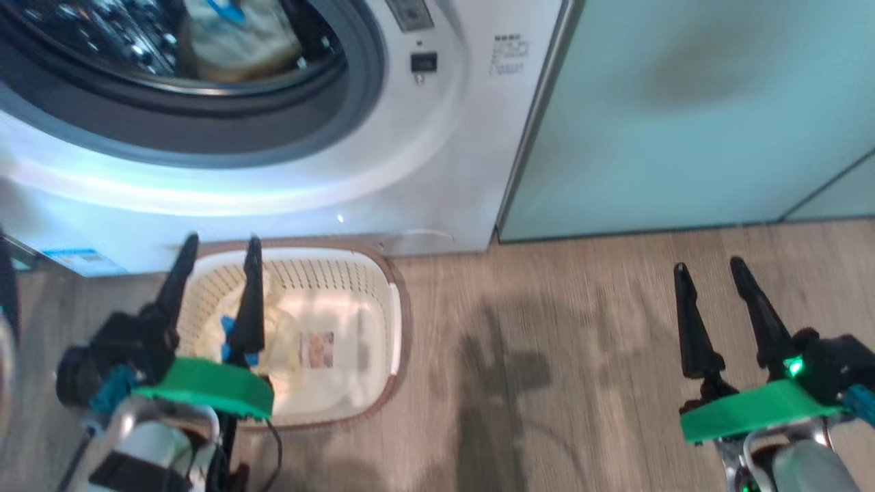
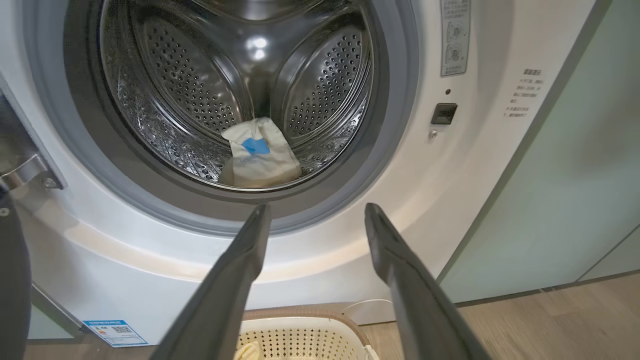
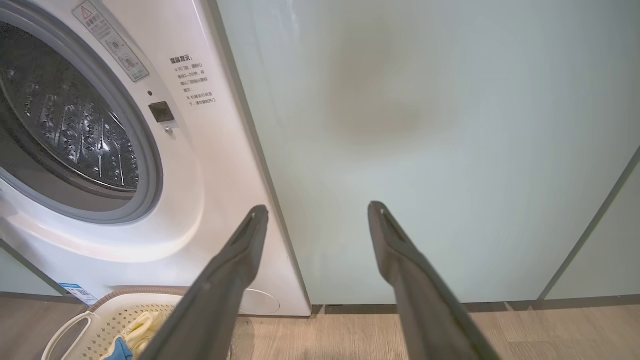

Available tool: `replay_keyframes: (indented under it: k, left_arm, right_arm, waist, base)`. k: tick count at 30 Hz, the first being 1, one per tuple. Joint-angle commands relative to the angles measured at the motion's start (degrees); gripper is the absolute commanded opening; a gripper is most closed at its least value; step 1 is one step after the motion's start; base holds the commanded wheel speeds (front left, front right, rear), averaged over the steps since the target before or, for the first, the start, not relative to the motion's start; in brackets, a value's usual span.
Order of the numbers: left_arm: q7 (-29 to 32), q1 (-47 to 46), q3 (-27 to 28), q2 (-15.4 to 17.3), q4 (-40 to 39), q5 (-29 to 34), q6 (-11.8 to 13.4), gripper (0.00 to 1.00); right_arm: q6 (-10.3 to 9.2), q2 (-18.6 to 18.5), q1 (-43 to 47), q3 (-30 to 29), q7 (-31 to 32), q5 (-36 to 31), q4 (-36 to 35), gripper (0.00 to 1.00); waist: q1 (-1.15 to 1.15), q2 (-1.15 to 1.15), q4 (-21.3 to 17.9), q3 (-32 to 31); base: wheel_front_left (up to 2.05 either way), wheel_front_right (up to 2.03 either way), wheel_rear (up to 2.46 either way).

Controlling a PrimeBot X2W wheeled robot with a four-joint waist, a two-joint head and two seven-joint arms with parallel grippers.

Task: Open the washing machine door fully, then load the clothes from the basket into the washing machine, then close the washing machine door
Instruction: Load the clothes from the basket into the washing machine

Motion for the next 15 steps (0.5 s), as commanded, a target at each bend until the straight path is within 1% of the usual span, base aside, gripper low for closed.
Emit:
replay_keyframes:
  k: [1, 9, 15]
  left_arm:
    - [-0.5, -0.9, 2.0, 0.9, -1.7, -0.1, 4.6, 1.00]
    - [-1.5, 4.0, 0.9, -1.7, 0.0, -1.3, 4.1, 1.00]
    - [-1.8, 6.3, 0.0, -2.3, 1.4, -1.1, 3.6, 1.00]
  right_arm:
    - [0.01, -0.8, 0.3, 1.1, -0.5, -0.4, -1.5, 1.00]
    - [0.01, -1.7, 3.1, 1.6, -0.5, -0.5, -0.6, 1.00]
    - [0.01, -1.8, 5.1, 1.8, 0.4, -0.7, -1.2, 1.00]
  waist:
    - [0.01, -0.01, 1.3, -2.5]
    - [0.01, -0.01, 3.3, -8.1]
    - [0.01, -0.01, 4.4, -11.0]
  base:
    - [0.00, 0.00, 0.00]
    - [0.00, 0.00, 0.00]
    - [0.00, 0.00, 0.00]
